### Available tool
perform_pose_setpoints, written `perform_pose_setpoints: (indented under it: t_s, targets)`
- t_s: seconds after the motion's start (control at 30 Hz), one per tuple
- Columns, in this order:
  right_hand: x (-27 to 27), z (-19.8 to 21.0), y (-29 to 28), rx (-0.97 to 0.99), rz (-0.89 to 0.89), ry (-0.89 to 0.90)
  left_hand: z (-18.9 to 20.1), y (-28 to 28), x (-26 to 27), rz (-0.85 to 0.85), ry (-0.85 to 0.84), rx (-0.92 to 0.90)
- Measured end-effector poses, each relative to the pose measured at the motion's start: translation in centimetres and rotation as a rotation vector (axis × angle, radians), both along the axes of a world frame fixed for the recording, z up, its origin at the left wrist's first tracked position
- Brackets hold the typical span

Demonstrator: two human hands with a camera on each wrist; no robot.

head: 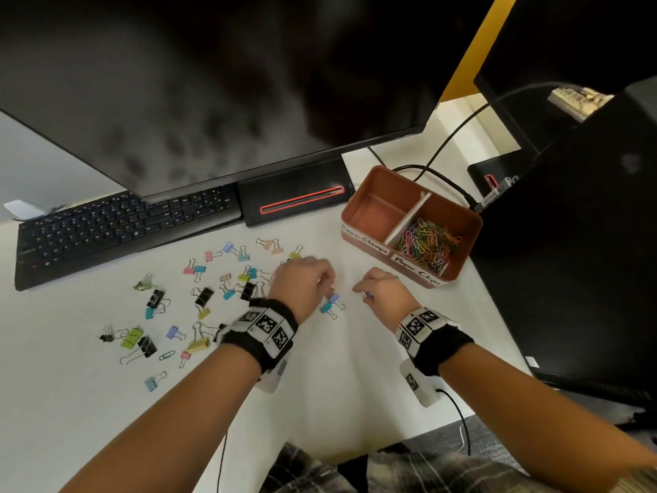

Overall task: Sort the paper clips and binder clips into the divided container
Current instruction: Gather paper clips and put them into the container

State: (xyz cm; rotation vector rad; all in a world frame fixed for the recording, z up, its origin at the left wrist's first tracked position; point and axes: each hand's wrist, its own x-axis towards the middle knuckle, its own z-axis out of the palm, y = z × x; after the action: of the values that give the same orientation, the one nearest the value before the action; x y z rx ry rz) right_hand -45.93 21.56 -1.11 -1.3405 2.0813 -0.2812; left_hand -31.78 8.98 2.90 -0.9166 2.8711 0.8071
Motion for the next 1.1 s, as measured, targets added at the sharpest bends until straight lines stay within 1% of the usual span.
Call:
perform_pose_setpoints:
  t_s: [0.07, 0.13, 0.17, 0.23, 0.3, 0.37, 0.43, 0.53, 0.6, 0.67, 0.73, 0.8, 0.9, 1.0, 1.1]
  targets:
    - [-0.1, 0.1, 0.0, 0.002, -0.008, -0.005, 2.4, 0.5, -3.4, -0.035, 0.162, -0.001]
    - [-0.1, 0.4, -0.1, 0.036, 0.003, 0.009, 4.5, 1.6, -7.2, -0.071, 0.286, 0.019]
    - [-0.1, 0.5, -0.3, 0.075, 0.009, 0.022, 5.2, 2.2, -8.9, -0.080, 0.313, 0.039]
    - [-0.1, 0.7, -0.5, 0.132, 0.007, 0.061, 5.6, 2.9, -11.3, -0.082, 0.279, 0.076]
    - [-0.2, 0.8, -0.5, 0.144, -0.001, 0.071, 5.4, 2.7, -12.1, -0.046, 0.250, 0.084]
    - [-0.4, 0.6, -0.4, 0.100, -0.008, 0.020, 4.9, 1.9, -10.6, 0.045, 0.303, 0.076]
    - [-0.6, 0.3, -0.4, 0.077, 0.033, -0.011, 3.8, 0.6, -7.2, 0.161, 0.311, 0.032]
    - [-0.7, 0.1, -0.3, 0.039, 0.018, -0.034, 1.1, -0.9, -0.9, 0.341, 0.170, -0.025]
    - [-0.7, 0.0, -0.3, 0.024, 0.022, -0.027, -0.7, -1.2, 2.9, 0.392, 0.016, 0.012]
    - [-0.8, 0.0, -0.4, 0.018, 0.026, -0.022, -2.2, -1.0, 5.5, 0.337, -0.108, 0.088]
    - [-0.8, 0.1, -0.4, 0.008, 0.033, -0.015, -3.4, -0.6, 6.8, 0.240, -0.161, 0.124]
    - [-0.9, 0.1, -0.6, 0.021, 0.036, -0.024, -4.0, -0.4, 7.1, 0.218, -0.111, 0.136]
    - [-1.0, 0.0, -1.0, 0.073, 0.019, -0.048, -4.0, -0.4, 6.9, 0.265, -0.030, 0.127]
    - [-1.0, -0.1, -1.3, 0.095, 0.028, -0.018, -3.8, -0.5, 6.7, 0.258, -0.024, 0.109]
    - [-1.0, -0.1, -1.3, 0.113, 0.031, -0.011, -3.5, -0.7, 6.4, 0.248, -0.031, 0.131]
